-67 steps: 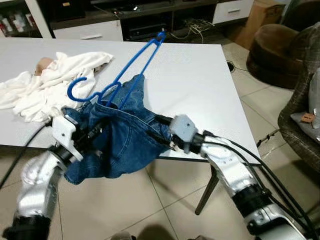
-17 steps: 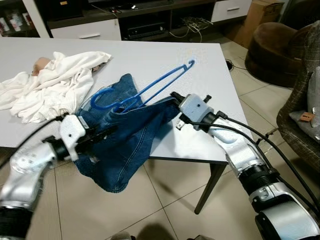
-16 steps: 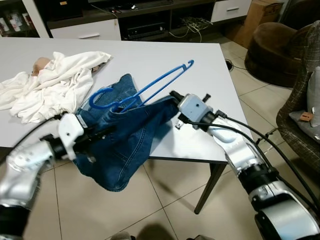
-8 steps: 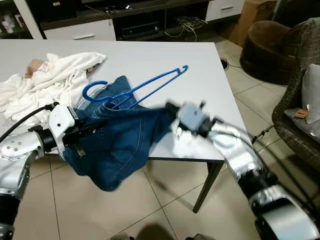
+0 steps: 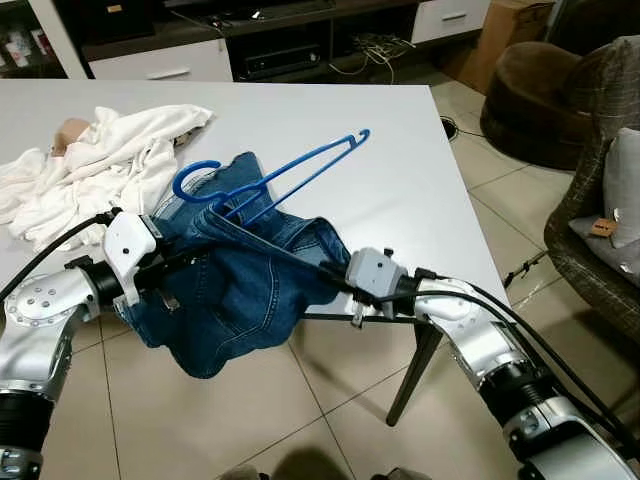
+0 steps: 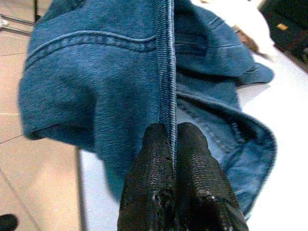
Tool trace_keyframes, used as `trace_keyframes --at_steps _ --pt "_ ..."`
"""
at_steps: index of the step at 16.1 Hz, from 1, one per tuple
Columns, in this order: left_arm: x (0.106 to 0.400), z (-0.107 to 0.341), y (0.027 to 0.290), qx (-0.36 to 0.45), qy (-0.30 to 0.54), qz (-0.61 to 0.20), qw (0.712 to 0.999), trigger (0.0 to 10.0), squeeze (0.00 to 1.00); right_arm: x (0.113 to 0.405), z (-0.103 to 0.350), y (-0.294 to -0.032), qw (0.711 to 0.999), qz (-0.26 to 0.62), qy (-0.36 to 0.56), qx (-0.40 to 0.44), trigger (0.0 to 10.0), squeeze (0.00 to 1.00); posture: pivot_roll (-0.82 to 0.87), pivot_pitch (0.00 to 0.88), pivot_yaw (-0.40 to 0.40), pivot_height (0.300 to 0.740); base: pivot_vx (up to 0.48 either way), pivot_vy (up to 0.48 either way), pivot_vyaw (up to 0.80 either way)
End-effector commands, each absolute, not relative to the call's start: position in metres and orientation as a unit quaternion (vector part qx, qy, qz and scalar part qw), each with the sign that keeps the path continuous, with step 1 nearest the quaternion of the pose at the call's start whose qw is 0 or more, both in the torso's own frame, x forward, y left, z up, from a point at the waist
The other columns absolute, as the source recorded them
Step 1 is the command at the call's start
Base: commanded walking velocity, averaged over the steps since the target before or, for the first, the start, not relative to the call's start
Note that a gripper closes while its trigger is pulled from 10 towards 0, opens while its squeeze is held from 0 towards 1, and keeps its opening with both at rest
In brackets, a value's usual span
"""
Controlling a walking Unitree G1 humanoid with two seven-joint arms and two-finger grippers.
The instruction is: Hang hanger
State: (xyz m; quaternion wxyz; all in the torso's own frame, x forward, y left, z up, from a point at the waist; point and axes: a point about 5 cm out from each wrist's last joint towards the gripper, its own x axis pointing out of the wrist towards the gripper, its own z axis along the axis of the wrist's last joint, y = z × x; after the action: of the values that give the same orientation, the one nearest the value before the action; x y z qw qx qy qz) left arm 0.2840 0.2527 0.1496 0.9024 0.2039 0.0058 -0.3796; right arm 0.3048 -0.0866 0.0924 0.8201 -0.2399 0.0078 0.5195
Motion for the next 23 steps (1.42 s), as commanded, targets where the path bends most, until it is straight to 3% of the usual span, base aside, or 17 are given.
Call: trace_keyframes --at_steps 1,7,8,9,10,12,13,23 --pt "0.287 0.159 0.262 0.209 -0.01 -0.352 0.913 10.0 0.0 0.303 0.085 -0.096 0.815 0.521 0.034 -0.25 10.0 0.0 -0.03 0.026 0.032 0.74 0.0 0.0 0.0" --pt "0.287 0.157 0.26 0.204 -0.018 -0.345 0.916 10.0 0.0 0.299 0.085 -0.105 0.812 0.532 0.062 -0.234 10.0 0.0 -0.04 0.049 0.037 0.74 0.0 0.0 0.0" --pt "0.287 0.157 0.26 0.204 -0.018 -0.346 0.916 10.0 0.0 0.299 0.085 -0.107 0.815 0.528 0.062 -0.229 10.0 0.69 -0.04 0.049 0.037 0.74 0.0 0.0 0.0" --pt "0.287 0.158 0.26 0.204 -0.018 -0.346 0.916 10.0 0.0 0.3 0.086 -0.108 0.82 0.525 0.06 -0.22 10.0 0.91 -0.04 0.049 0.037 0.74 0.0 0.0 0.0" --pt "0.288 0.159 0.259 0.204 -0.02 -0.346 0.915 10.0 0.0 0.3 0.091 -0.11 0.825 0.528 0.057 -0.193 10.0 1.0 -0.04 0.049 0.039 0.74 0.0 0.0 0.0" --pt "0.288 0.159 0.259 0.204 -0.021 -0.346 0.916 10.0 0.0 0.301 0.097 -0.112 0.829 0.529 0.058 -0.173 10.0 1.0 -0.04 0.049 0.039 0.74 0.0 0.0 0.0" --pt "0.288 0.158 0.26 0.205 -0.02 -0.345 0.916 10.0 0.0 0.302 0.098 -0.116 0.829 0.53 0.065 -0.165 10.0 0.0 -0.04 0.046 0.038 0.74 0.0 0.0 0.0" --pt "0.288 0.158 0.26 0.207 -0.021 -0.346 0.915 10.0 0.0 0.306 0.086 -0.108 0.837 0.51 0.069 -0.186 10.0 0.0 -0.03 0.036 0.04 0.74 0.0 0.0 0.0"
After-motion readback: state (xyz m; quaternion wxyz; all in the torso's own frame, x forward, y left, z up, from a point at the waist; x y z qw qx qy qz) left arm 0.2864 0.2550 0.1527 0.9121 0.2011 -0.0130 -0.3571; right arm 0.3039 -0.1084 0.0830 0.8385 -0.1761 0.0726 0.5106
